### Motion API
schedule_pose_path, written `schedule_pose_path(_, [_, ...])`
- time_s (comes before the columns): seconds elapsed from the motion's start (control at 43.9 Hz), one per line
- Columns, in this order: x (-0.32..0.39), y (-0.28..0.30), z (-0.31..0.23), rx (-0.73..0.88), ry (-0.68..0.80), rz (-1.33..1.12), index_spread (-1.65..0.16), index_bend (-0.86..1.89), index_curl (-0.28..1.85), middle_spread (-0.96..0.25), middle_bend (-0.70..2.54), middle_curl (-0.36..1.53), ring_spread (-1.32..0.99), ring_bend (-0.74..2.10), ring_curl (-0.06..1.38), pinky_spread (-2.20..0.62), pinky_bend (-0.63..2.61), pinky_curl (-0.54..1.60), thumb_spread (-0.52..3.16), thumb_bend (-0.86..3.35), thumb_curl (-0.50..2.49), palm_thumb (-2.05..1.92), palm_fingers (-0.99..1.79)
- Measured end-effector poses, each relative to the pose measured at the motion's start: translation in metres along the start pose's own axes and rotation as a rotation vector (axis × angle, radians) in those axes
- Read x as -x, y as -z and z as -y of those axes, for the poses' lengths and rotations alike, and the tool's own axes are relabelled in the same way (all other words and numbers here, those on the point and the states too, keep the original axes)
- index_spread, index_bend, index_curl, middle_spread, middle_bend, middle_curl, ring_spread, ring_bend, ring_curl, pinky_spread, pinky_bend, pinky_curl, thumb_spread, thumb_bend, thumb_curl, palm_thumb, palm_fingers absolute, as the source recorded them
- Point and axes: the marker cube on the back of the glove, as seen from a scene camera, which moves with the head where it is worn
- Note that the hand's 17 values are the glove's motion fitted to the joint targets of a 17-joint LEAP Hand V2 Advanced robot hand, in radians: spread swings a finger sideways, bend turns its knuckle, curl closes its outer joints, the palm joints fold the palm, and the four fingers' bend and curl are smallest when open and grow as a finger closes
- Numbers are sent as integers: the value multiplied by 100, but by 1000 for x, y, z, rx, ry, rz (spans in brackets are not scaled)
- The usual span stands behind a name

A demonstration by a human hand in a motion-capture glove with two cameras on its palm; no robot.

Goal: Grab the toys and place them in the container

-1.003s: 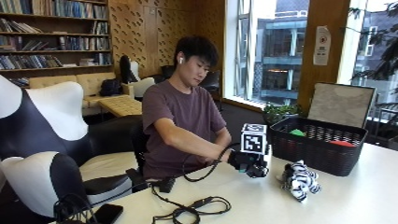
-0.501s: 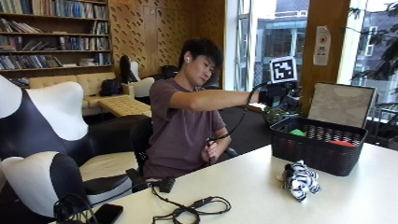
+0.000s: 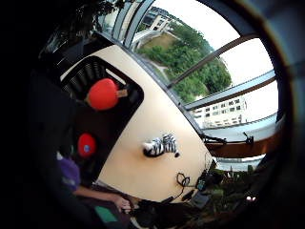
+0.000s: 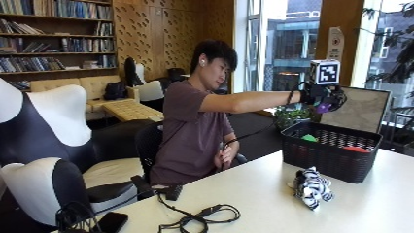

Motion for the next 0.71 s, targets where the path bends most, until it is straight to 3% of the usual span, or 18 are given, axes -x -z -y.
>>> schedule_pose_path(0.046, [14,-7,-4,95,195,100,-17,119,98,-18,141,83,-37,150,81,-51,126,88,93,10,106,40,67])
schedule_pose_path(0.114, [16,-19,-6,223,286,195,-18,97,97,-21,128,80,-36,149,80,-47,123,84,100,7,101,36,32])
schedule_pose_path(0.137, [17,-22,-6,259,295,226,-19,88,95,-21,122,78,-36,143,78,-45,121,82,105,3,97,29,13])
schedule_pose_path(0.16, [18,-25,-5,289,302,255,-19,90,94,-21,85,68,-35,144,78,-44,128,83,109,0,93,22,-17])
schedule_pose_path(0.205, [19,-30,-5,324,313,298,-21,60,82,-17,76,63,-25,110,70,-32,127,81,112,-8,85,9,-71])
schedule_pose_path(0.41, [13,-34,-4,343,311,262,-27,15,55,-8,27,44,-7,47,46,-8,104,65,121,-6,66,-6,-57])
schedule_pose_path(0.707, [-42,-5,-23,326,250,155,-27,5,35,-4,8,32,3,20,36,4,86,52,125,-4,49,-4,-39])
